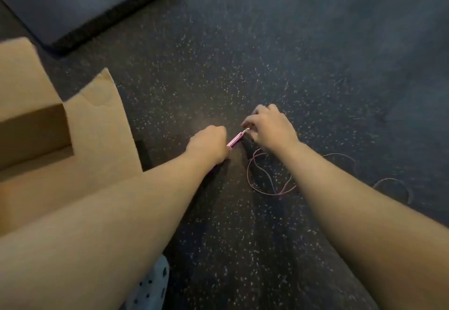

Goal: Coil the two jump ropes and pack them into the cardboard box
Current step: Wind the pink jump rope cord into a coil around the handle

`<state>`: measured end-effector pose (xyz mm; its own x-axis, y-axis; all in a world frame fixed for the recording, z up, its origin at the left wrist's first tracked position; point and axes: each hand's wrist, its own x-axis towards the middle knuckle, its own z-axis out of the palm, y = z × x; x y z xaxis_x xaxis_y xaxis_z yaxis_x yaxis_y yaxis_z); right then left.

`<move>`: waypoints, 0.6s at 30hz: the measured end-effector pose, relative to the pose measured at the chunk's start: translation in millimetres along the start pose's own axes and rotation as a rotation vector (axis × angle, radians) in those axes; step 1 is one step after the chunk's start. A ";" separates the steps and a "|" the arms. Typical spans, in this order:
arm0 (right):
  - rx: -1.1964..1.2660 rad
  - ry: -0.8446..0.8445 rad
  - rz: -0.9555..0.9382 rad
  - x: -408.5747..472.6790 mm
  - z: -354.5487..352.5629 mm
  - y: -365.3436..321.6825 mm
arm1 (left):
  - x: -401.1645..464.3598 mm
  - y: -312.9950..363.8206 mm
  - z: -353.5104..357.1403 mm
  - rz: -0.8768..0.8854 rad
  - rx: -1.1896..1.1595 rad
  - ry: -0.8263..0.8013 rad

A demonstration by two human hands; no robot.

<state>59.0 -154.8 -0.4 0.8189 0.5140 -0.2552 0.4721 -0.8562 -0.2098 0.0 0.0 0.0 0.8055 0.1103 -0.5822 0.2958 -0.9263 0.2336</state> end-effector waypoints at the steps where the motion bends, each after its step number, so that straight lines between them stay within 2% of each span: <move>1: -0.048 -0.029 -0.015 5.9 9.1 -0.7 | 3.4 0.1 8.7 -0.008 0.019 -0.022; 5: -0.172 -0.045 0.016 18.1 37.5 1.2 | 12.0 -1.4 40.0 0.018 0.148 0.045; 8: -0.191 -0.041 0.014 4.0 40.7 12.0 | 8.5 3.8 38.2 0.041 0.097 -0.017; 11: 0.005 0.008 0.081 -28.6 11.6 24.6 | -3.9 15.9 12.7 0.094 0.009 -0.096; 14: 0.270 0.003 0.239 -81.0 -40.0 41.6 | -35.3 42.5 -29.2 0.287 -0.025 -0.062; 16: 0.357 0.116 0.330 -117.0 -75.1 45.9 | -62.7 67.3 -61.4 0.439 -0.004 0.035; 18: 0.431 0.327 0.382 -155.4 -118.0 35.7 | -103.2 92.5 -96.9 0.561 0.010 0.087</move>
<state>-13.0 -271.3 143.1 0.9918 0.0784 -0.1009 0.0119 -0.8430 -0.5378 -6.0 -62.2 157.1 0.8774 -0.3706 -0.3047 -0.1939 -0.8548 0.4813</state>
